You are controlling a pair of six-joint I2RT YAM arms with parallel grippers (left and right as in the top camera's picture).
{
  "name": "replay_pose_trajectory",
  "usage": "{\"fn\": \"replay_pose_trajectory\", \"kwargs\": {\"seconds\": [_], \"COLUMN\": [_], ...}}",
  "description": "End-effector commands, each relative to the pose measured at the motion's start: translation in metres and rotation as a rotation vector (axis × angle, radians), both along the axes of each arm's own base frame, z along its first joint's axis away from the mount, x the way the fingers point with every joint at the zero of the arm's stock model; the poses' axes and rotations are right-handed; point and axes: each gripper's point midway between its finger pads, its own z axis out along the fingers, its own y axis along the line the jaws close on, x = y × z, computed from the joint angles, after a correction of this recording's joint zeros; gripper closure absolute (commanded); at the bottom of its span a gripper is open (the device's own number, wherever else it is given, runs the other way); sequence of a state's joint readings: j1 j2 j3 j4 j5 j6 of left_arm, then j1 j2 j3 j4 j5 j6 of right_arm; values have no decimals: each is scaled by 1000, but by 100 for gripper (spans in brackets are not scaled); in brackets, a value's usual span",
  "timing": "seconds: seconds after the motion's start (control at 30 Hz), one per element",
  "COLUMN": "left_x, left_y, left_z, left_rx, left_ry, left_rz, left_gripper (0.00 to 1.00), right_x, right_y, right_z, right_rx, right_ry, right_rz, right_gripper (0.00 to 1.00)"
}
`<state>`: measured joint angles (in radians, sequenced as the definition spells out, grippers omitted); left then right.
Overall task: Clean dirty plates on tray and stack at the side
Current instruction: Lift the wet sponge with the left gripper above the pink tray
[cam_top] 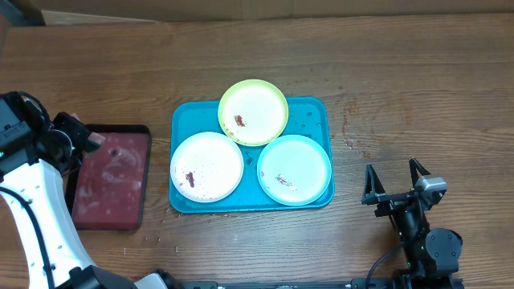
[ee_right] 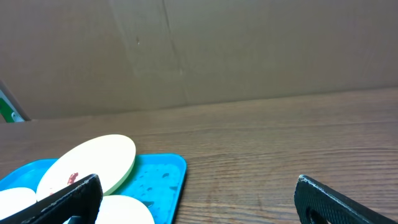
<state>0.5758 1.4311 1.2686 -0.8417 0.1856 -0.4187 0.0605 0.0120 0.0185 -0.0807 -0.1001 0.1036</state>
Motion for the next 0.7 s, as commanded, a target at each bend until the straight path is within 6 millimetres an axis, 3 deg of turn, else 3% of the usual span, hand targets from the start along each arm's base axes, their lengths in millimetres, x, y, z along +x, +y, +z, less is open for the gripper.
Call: {"fn": "replay_pose_trajectory", "kwargs": {"seconds": [0.0,0.13,0.23,0.33,0.47,0.57,0.67], "left_x": [-5,-3,5,21,39,34,30], "left_y": [4,-2,-16,-23,-30,-19,-26], "left_z": [-46,-106,-118,-89,-10,9,11], "left_rx": [-18,-98,-211,-281,-376,-402,-526], "left_ry": [91,162,148,21,-224,-261,-270], "left_rz": [7,-14,-60,-131,-212,-131,-93], "left_gripper": [96,96,96,96,96,96,96], "right_x": [0,0,0,0,0,0,0], "right_y": [1,1,1,1,1,1,1], "right_z": [-2,-2,-2,-2,-2,-2,-2], "right_rx": [-3,-3,-3,-3,-3,-3,-3], "right_ry": [-4,-4,-4,-4,-4,-4,-4], "right_rz": [4,4,4,4,4,4,4], "right_gripper": [0,0,0,0,0,0,0]}}
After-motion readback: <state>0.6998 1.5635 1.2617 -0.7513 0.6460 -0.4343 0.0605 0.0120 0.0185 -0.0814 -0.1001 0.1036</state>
